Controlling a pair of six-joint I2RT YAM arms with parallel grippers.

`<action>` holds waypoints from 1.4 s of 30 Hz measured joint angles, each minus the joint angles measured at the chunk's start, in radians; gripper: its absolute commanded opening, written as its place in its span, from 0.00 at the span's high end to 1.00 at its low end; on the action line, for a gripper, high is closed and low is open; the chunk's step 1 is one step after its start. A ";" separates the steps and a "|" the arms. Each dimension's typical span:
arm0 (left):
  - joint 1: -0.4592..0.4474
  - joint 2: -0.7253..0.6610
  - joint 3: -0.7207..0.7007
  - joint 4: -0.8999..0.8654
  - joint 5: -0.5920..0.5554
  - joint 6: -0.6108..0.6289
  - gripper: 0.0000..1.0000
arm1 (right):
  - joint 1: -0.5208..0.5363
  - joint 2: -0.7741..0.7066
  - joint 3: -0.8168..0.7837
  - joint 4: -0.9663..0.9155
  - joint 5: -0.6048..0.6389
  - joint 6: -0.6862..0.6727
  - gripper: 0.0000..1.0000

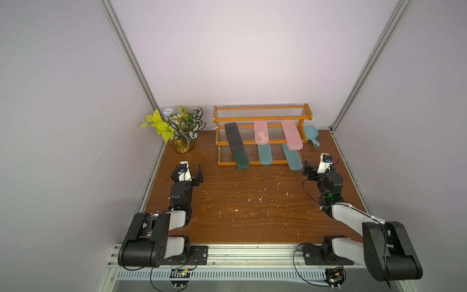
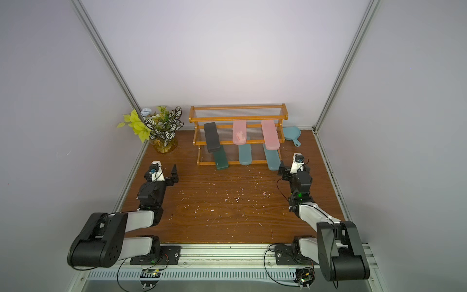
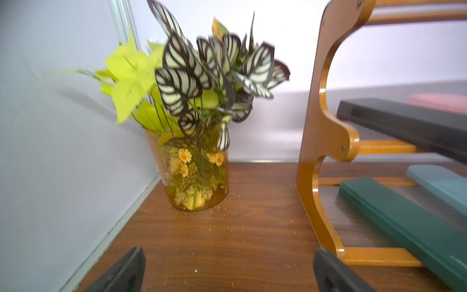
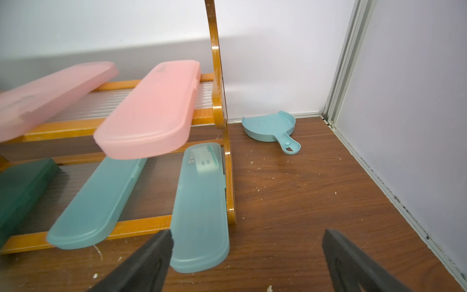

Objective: Remove the pencil cases from the shelf
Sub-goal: Pick up the pencil case from the shelf.

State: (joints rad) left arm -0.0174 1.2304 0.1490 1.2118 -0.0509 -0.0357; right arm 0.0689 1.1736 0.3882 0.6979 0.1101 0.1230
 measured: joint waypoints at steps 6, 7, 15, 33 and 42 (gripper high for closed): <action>0.000 -0.214 0.099 -0.275 -0.016 -0.113 0.02 | 0.000 -0.077 0.206 -0.373 -0.016 0.059 0.01; 0.000 -0.227 0.136 -0.338 -0.026 -0.140 0.02 | 0.000 -0.084 0.237 -0.420 -0.024 0.064 0.01; 0.000 -0.209 0.449 -0.826 -0.014 -0.350 0.02 | 0.000 -0.011 0.499 -0.711 -0.174 0.093 0.01; 0.000 -0.179 0.493 -1.099 0.209 -0.399 0.02 | 0.000 0.391 1.016 -0.997 -0.416 0.173 0.01; 0.000 -0.184 0.493 -1.100 0.227 -0.402 0.02 | 0.000 0.502 1.126 -1.073 -0.439 0.187 0.01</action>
State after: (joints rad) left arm -0.0174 1.0466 0.6422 0.1116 0.1757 -0.4377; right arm 0.0689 1.6752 1.5139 -0.3748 -0.3286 0.3103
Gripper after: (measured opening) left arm 0.976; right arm 0.992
